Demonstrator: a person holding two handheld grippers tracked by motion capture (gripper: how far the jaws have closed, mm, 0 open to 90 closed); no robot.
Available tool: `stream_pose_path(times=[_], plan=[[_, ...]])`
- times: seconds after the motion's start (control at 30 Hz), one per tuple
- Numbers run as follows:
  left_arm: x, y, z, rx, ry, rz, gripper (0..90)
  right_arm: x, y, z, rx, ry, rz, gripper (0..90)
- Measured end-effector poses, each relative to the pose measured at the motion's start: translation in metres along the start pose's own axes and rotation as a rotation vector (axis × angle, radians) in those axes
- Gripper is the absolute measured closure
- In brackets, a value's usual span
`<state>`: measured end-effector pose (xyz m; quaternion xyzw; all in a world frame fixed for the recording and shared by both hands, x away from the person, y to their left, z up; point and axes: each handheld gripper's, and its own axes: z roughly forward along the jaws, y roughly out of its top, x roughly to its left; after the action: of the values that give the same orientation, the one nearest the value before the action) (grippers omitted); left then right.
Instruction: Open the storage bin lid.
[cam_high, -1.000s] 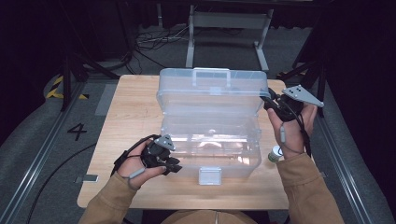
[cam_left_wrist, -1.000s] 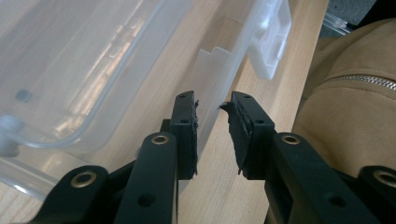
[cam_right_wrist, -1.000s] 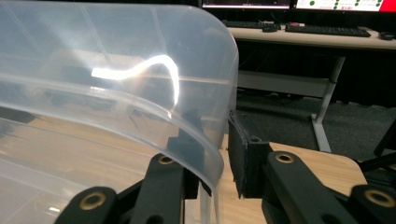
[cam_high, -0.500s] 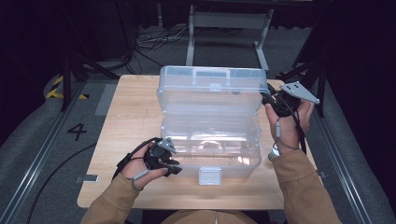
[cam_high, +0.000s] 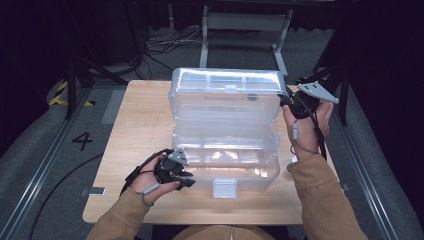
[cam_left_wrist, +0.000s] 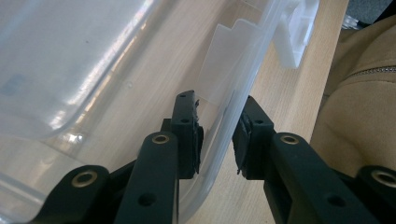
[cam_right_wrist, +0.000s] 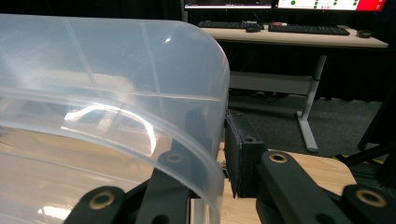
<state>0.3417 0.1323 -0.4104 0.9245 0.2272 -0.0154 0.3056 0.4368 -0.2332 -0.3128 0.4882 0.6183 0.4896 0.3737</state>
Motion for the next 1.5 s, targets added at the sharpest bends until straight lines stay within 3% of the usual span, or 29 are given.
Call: stream_pose_path(times=[0.2,0.4,0.63,0.8,1.17,1.5], plan=[[-0.001,0.0,0.005,0.001,0.008,0.011,72.9,-0.003,0.004,0.005,0.025,0.01,0.011,79.8],[-0.002,0.0,0.005,0.006,0.018,0.011,73.1,-0.002,0.006,0.012,0.038,-0.026,-0.019,82.0],[-0.002,0.0,0.005,0.009,0.022,0.007,73.1,-0.003,0.009,0.02,0.054,-0.032,-0.018,82.3],[-0.002,-0.001,0.005,0.001,0.03,0.026,72.9,-0.006,0.011,0.027,0.061,-0.026,-0.012,82.2],[-0.003,-0.002,0.006,-0.015,0.03,0.013,72.2,-0.01,0.019,0.04,0.113,-0.016,-0.011,82.1],[-0.004,-0.002,0.006,-0.017,0.034,-0.009,71.5,-0.011,0.019,0.053,0.102,-0.028,-0.016,82.4]])
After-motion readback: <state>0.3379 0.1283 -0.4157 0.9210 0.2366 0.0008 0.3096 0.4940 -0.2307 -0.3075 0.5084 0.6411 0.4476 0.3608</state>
